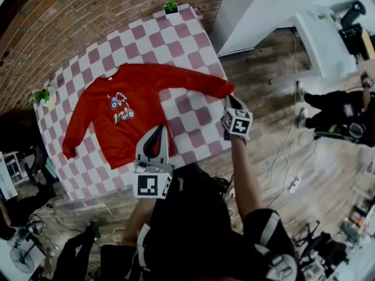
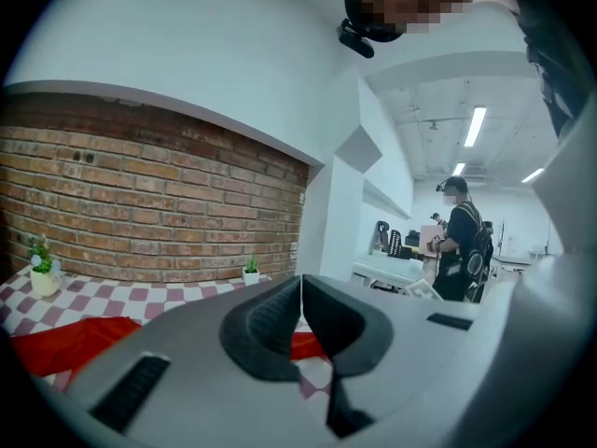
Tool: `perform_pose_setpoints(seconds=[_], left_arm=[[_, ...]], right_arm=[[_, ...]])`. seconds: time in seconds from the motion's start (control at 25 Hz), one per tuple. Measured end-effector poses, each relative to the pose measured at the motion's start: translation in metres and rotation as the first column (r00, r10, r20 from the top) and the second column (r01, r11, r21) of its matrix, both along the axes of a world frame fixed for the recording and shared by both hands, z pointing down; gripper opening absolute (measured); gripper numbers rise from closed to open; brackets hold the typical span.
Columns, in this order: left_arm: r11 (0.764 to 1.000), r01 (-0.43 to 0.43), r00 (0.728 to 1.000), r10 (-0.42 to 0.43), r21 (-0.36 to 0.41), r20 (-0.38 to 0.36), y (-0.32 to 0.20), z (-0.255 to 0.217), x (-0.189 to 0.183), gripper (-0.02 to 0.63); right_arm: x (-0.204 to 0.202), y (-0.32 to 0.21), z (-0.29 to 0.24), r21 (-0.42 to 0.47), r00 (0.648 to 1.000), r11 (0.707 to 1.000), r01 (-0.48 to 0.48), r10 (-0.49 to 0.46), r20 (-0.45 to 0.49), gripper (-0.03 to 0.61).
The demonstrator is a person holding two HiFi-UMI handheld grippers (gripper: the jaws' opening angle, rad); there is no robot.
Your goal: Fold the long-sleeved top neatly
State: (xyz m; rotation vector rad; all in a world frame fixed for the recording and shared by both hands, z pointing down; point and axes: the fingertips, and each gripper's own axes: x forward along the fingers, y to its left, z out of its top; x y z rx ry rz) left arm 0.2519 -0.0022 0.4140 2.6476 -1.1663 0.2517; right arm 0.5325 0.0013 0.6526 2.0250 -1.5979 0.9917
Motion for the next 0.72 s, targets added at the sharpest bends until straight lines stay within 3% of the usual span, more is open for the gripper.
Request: perform_pose_setpoints(seconds=[0.28,0.72], left_arm=[[0.996,0.089,0.996,-0.088,-0.009,0.016,0.017,-0.015,-0.032,0.011],[0.967,0.255,0.967,-0.255,0.011,0.011,0.021,-0.027,-0.102,0.011]], right_arm=[[-0.021,-0.015,-0.038,0.039,0.985,0.987,0.155,-0.151,-0.088,0.023],[-0.083,-0.052,-0.085,0.087,0.924,0.931,0.355,-0.335,-0.185,0.023]])
